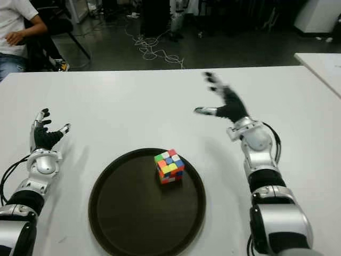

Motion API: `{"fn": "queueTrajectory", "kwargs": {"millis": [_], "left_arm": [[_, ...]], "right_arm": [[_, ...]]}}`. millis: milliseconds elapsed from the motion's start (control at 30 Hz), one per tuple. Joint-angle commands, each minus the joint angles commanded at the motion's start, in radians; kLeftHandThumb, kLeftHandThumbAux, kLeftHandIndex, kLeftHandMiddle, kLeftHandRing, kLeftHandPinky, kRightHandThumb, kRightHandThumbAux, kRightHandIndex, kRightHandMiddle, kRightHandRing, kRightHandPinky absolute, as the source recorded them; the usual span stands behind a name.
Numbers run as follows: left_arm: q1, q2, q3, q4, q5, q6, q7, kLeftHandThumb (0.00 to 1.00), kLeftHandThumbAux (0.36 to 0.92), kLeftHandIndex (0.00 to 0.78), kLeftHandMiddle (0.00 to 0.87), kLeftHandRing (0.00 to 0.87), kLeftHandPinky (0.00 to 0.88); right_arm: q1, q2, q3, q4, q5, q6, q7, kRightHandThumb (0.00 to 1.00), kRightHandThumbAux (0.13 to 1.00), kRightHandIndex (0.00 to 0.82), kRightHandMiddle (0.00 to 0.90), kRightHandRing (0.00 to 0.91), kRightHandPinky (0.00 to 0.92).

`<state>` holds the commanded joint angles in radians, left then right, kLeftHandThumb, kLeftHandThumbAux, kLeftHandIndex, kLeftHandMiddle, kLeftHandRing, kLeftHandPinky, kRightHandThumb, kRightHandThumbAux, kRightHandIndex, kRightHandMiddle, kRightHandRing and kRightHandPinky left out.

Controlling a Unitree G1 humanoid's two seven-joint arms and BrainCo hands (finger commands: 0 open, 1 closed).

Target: Pick up the Rubik's Cube and put it in the plate

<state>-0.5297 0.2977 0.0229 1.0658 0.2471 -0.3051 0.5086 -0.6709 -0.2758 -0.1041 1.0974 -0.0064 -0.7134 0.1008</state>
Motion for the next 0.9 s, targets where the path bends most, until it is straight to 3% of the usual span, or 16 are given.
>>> {"fn": "queueTrajectory", "kwargs": {"millis": [233, 400, 900], "left_arm": [[-0.003, 0.003, 0.002, 0.014, -0.005, -0.005, -0.004, 0.323, 0.757, 0.114, 0.182, 0.205, 0.262], [-0.003, 0.007, 0.000, 0.017, -0.006, -0.011, -0.006, 0.326, 0.745, 0.117, 0.170, 0.186, 0.234], [0.004, 0.013, 0.001, 0.023, -0.009, -0.032, -0.018, 0.299, 0.751, 0.112, 0.172, 0.187, 0.232]], "right_arm": [[0.007, -0.021, -0.029, 0.100, -0.018, 0.001, -0.140, 0.000, 0.805, 0.009, 0.018, 0.001, 0.009], [0.002, -0.029, -0.015, 0.121, -0.060, 0.032, -0.239, 0.000, 0.762, 0.009, 0.003, 0.000, 0.001], [0.039, -0.007, 0.016, 0.107, -0.121, 0.020, -0.310, 0.000, 0.742, 0.011, 0.000, 0.000, 0.000]]}}
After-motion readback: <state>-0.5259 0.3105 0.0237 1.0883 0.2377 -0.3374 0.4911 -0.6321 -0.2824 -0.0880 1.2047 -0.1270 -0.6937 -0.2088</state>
